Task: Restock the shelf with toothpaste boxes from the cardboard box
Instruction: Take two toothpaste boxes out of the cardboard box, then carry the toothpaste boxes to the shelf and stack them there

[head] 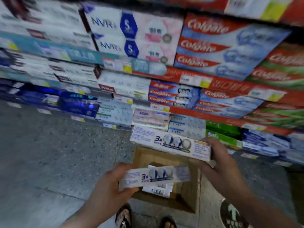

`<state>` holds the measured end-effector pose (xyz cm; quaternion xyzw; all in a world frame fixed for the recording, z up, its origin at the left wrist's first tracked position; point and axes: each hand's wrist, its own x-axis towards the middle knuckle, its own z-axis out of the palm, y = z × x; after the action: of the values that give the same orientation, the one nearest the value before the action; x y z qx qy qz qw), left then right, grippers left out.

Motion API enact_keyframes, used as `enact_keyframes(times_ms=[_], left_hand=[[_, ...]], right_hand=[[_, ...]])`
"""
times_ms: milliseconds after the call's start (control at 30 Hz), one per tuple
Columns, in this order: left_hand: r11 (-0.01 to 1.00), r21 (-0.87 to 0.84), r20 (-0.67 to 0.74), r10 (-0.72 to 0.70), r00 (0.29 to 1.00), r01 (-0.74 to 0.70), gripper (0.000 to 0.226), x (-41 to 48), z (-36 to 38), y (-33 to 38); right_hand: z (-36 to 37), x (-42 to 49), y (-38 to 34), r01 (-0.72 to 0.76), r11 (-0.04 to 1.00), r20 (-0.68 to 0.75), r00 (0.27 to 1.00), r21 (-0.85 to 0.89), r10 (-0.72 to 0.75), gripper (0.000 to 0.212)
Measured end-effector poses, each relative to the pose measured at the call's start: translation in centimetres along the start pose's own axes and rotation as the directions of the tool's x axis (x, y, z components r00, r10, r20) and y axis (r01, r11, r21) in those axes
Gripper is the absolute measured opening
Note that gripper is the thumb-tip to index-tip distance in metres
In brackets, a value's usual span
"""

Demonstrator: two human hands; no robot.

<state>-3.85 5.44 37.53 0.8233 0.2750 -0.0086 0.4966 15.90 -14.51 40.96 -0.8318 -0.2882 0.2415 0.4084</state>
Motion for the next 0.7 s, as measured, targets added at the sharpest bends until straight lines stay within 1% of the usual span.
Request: enact_keyframes(times_ms=[67, 167, 233, 333, 400, 467, 600, 700], left_hand=[[1.000, 0.020, -0.088, 0.025, 0.996, -0.023, 0.053, -3.0, -3.0, 2.6], [0.999, -0.002, -0.211, 0.032, 0.977, -0.033, 0.047, -8.0, -7.4, 6.4], [0.998, 0.033, -0.292, 0.054, 0.955, -0.046, 0.045, -11.4, -10.1, 8.7], [0.998, 0.041, -0.406, 0.061, 0.912, -0.048, 0.043, -16.3, -13.9, 11.0], [0.998, 0.044, -0.468, 0.051, 0.883, -0.034, 0.043, -19.4, -16.4, 11.8], [0.999, 0.039, -0.509, 0.044, 0.860, -0.028, 0.042, -22.2, -19.0, 12.1], [1.000, 0.017, -0.572, 0.026, 0.820, -0.020, 0.047, -26.7, -24.5, 11.6], [1.000, -0.010, -0.615, 0.016, 0.788, -0.029, 0.047, -29.6, -29.4, 9.8]], right_hand=[[-1.8, -0.8, -4.7, 0.042, 0.999, 0.044, 0.998, 0.018, -0.043, 0.051], [-4.0, -1.9, -12.1, 0.115, 0.992, 0.080, 0.990, 0.060, -0.120, 0.043], [-4.6, -2.7, -17.1, 0.185, 0.982, 0.108, 0.976, 0.037, -0.188, 0.042], [-4.7, -4.0, -24.0, 0.274, 0.961, 0.143, 0.950, 0.045, -0.278, 0.040], [-4.2, -4.7, -28.1, 0.361, 0.932, 0.189, 0.914, 0.019, -0.358, 0.041], [-3.3, -5.0, -32.0, 0.424, 0.906, 0.249, 0.876, 0.014, -0.414, 0.048], [0.5, -5.5, -39.5, 0.441, 0.894, 0.345, 0.829, 0.080, -0.439, 0.041], [5.2, -5.3, -44.7, 0.481, 0.873, 0.358, 0.803, 0.080, -0.476, 0.040]])
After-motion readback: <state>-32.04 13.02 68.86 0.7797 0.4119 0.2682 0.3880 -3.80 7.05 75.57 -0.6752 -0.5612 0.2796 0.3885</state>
